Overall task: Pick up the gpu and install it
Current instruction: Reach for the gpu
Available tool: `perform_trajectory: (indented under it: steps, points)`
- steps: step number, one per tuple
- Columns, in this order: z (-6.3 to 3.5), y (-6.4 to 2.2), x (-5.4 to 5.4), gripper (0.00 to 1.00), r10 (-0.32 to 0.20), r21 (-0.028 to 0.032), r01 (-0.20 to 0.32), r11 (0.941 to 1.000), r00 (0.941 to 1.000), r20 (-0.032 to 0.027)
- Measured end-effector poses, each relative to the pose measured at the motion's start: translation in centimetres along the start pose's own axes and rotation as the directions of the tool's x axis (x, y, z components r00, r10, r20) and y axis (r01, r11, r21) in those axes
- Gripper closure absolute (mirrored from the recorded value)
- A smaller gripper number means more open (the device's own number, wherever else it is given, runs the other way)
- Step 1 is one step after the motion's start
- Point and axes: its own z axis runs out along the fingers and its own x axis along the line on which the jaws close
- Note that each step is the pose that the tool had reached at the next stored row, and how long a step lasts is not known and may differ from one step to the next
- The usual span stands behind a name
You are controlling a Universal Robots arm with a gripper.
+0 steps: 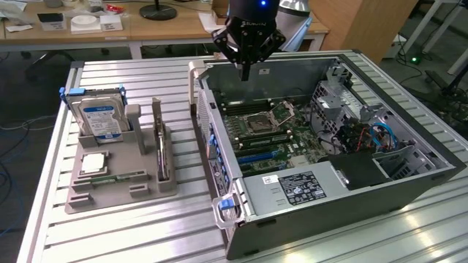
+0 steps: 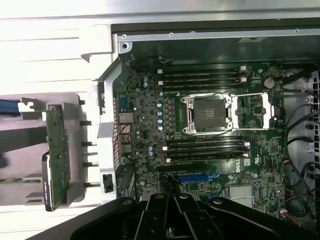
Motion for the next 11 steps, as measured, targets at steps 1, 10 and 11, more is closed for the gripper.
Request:
perform_trajectory:
  steps: [1,10,11]
  points:
    - [0.00,-0.01,0.07,0.89,0.000,-0.0001,0.000,1.0000,1.0000,0.0000]
    - [-0.01,-0.04,0.52,0.89,0.000,0.0000,0.000,1.0000,1.0000,0.0000]
    - [-0.01,-0.04,0.57,0.89,0.000,-0.0001,0.000,1.0000,1.0000,0.0000]
